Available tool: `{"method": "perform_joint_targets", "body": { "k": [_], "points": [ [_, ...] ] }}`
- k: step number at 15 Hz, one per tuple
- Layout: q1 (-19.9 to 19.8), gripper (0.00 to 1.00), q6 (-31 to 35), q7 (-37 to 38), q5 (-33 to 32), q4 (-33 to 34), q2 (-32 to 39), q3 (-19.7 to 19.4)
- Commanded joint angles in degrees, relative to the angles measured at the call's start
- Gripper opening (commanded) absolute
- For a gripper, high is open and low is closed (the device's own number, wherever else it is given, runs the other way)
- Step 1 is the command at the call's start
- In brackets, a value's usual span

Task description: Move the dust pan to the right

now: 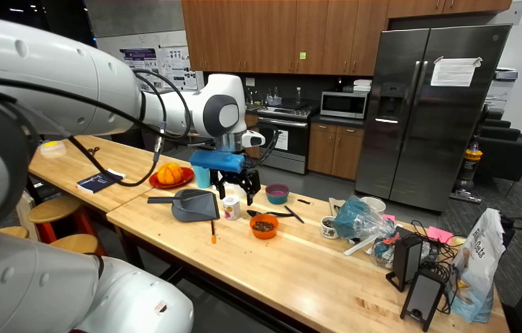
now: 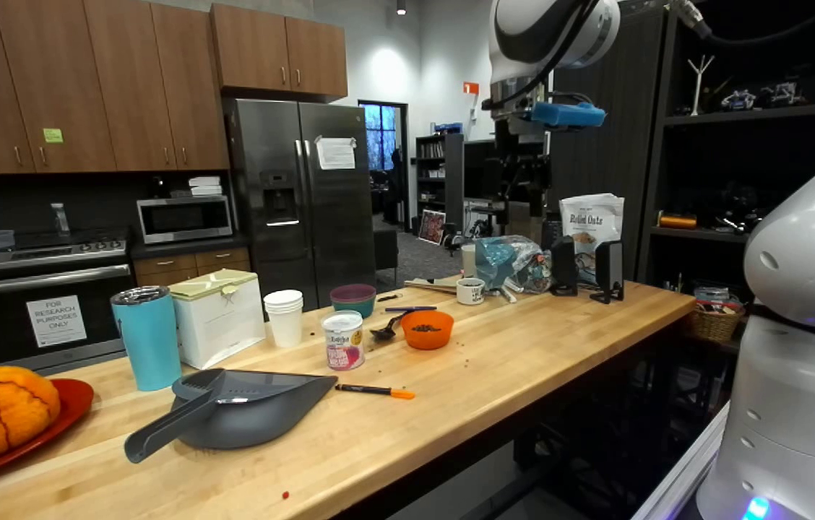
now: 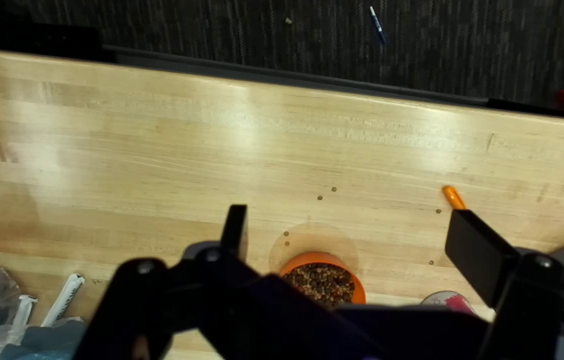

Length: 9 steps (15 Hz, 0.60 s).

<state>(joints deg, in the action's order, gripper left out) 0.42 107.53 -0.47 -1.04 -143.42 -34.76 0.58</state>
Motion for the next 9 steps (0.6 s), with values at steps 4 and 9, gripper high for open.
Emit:
{"method": "perform_joint_targets", "body": {
  "k": [4, 9],
  "points": [
    [-0.16, 1.0, 9.75, -6.4, -5.81, 0.94, 0.86, -1.83],
    [4.11, 1.0, 20.3, -22.02, -1.87, 3.42, 6.98, -7.33]
  ]
}}
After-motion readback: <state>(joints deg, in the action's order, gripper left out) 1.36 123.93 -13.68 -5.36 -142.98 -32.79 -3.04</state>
